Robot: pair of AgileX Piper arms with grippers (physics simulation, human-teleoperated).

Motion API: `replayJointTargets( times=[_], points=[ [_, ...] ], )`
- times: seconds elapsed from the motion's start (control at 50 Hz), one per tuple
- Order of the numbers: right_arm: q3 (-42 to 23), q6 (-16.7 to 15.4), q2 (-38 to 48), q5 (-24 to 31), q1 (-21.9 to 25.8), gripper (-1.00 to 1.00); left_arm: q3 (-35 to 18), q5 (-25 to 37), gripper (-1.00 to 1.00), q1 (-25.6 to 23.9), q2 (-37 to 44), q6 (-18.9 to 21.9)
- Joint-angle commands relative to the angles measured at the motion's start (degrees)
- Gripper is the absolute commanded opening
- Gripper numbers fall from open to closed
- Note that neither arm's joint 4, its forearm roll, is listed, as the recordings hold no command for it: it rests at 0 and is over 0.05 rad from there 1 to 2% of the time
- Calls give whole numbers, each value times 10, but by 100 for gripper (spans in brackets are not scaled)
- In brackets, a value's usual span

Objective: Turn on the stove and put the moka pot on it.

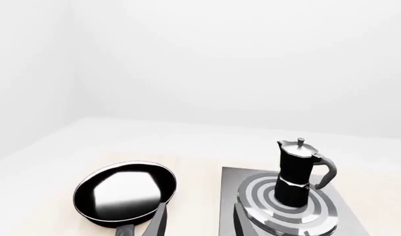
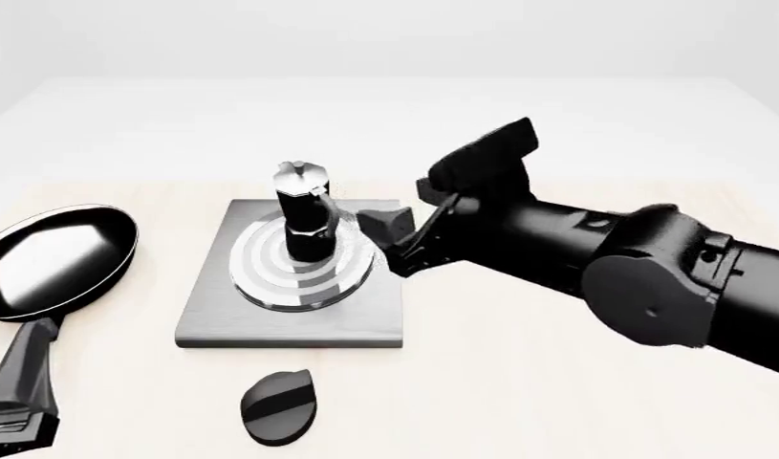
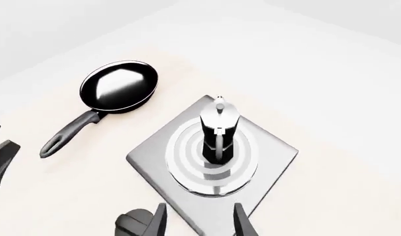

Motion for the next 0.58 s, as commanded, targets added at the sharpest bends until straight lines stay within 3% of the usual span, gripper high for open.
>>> replayJointTargets(
  times=[0.02, 0.1, 0.2, 0.26, 0.28, 0.32, 0.38, 0.42, 0.46, 0.48, 0.58],
  points=[
    [83, 7, -174, 56, 7, 100, -1, 1, 100, -2, -5, 5],
    [103, -14, -226, 84, 20, 100, -3, -2, 100, -4, -5, 2],
    [121, -3, -288, 106, 23, 100, -5, -3, 100, -5, -5, 1],
    [139, -20, -330, 115, 45, 100, -7, -2, 100, -5, -5, 0],
    [146, -5, -341, 118, 47, 100, -7, -2, 100, -7, -5, 0],
    [160, -22, -374, 120, 42, 100, -7, -3, 100, -8, -5, 0],
    [172, -22, -427, 131, 32, 100, -5, -5, 100, -9, -5, 0],
    [180, 14, -472, 138, 20, 100, -5, -4, 100, -11, -5, 1],
    [207, 4, -495, 143, 40, 100, -5, -4, 100, -13, -5, 2],
    [220, 30, -510, 141, 53, 100, -7, -2, 100, -13, -5, 2],
    [286, 47, -629, 146, 53, 100, -6, -5, 100, -15, -5, 4]
  ],
)
